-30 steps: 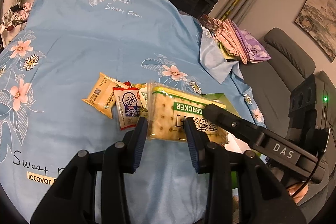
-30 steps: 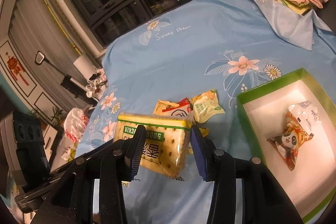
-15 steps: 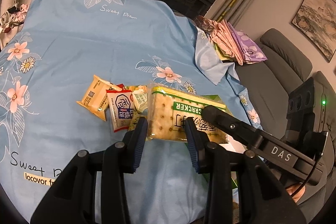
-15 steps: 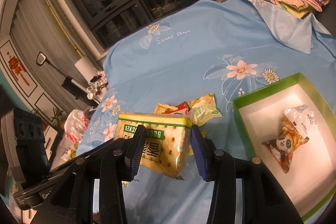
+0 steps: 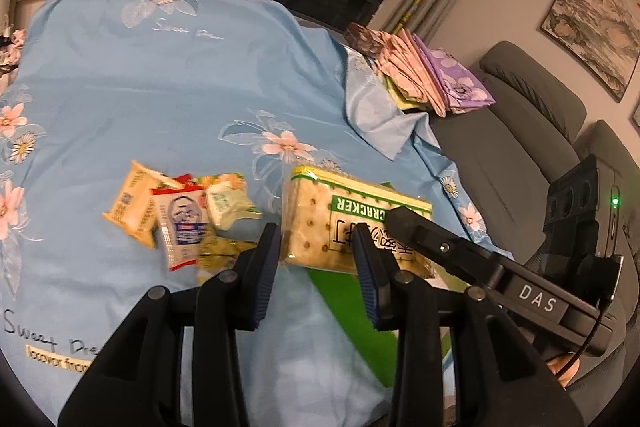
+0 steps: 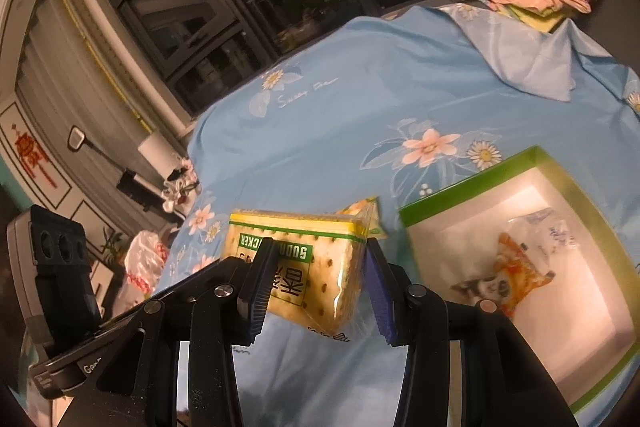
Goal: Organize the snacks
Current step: 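Lift the soda cracker pack and carry it over the green box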
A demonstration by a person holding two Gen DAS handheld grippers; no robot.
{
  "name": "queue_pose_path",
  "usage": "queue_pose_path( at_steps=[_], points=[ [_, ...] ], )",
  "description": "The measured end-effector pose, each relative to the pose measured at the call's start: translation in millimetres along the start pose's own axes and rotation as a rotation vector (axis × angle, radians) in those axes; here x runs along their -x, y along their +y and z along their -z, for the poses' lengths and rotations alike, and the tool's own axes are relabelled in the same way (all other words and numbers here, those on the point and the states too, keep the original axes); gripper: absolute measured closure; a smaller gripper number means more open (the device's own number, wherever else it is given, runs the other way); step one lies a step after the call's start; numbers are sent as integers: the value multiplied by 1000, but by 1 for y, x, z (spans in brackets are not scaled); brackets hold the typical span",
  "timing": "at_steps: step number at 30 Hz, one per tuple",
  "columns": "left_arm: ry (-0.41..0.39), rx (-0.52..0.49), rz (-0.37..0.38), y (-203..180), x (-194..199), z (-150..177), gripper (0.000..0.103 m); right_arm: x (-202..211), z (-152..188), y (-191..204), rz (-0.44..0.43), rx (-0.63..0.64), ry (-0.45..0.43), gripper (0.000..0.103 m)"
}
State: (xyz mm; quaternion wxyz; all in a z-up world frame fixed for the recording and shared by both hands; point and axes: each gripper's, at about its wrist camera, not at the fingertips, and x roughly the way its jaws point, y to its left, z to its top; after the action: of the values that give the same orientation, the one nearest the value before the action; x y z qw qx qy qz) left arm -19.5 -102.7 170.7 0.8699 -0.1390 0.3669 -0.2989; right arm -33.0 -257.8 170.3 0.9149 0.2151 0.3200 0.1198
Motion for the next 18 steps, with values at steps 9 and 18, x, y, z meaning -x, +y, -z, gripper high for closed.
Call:
queue_pose_path(
  at_steps=[9,18],
  points=[
    [44,-31,39,-33,-40,-2,67,13,-9,-46,27,-99,-27,56],
    [98,-51,63,-58,-77,-1,67,21,-14,-89,42,-184,-31,56]
  ],
)
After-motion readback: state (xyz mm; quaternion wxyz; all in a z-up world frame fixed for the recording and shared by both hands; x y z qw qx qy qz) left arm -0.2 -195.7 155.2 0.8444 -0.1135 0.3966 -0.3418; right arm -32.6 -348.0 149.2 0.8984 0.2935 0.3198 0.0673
